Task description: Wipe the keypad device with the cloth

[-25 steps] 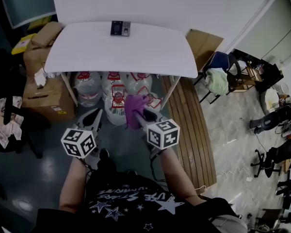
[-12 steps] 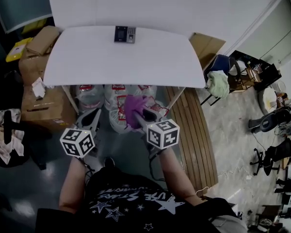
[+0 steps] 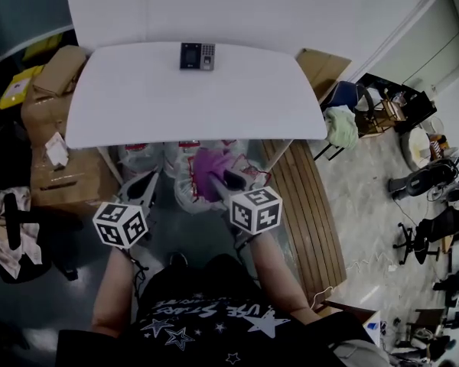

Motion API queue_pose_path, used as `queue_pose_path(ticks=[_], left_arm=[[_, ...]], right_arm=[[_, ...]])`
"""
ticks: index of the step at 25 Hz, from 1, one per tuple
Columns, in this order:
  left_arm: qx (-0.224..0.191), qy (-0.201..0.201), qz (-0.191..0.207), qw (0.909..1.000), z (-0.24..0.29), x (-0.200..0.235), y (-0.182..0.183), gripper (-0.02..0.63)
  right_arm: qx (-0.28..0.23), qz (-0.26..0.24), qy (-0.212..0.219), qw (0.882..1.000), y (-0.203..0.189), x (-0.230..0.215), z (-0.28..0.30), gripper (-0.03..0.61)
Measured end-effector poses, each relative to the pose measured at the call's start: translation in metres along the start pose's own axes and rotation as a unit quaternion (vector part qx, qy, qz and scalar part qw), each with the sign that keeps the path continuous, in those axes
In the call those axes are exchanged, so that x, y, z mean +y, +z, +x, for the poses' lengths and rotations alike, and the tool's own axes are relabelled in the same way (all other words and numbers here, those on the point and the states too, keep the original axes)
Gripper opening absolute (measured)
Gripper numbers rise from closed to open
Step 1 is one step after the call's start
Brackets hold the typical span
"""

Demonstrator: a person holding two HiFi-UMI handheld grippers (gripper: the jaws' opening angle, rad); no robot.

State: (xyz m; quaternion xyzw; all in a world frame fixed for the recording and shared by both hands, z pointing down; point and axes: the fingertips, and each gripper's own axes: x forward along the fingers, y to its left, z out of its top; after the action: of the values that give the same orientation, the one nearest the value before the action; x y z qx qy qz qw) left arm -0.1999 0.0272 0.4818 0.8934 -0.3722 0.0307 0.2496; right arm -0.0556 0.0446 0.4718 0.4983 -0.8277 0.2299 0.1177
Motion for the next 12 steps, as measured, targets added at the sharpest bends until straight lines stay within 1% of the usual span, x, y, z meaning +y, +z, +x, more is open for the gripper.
queue_pose_path(ticks=[3,7,10,12], left_arm=[[0.008,0.0,-0.008,0.9999,0.004,0.008,-0.004,0.008],[0.017,-0.003,-0.003,0.9999,0.014,0.01,-0.006,0.008],[0.022,-0.003,-0.002,0.9998,0.024,0.012,-0.004,0.008],[0.02,0.009,-0.005,0.9998,0.035,0.019,0.003,0.008]], right_arm=[[0.004,0.006,-0.005,1.0,-0.004,-0.004,0.003,0.1],[0.003,0.017,-0.015,1.0,-0.004,-0.019,0.009,0.1],[0.005,0.028,-0.006,1.0,-0.002,-0.031,0.019,0.1],[0.009,0.031,0.003,0.999,0.003,-0.042,0.029,0.1]])
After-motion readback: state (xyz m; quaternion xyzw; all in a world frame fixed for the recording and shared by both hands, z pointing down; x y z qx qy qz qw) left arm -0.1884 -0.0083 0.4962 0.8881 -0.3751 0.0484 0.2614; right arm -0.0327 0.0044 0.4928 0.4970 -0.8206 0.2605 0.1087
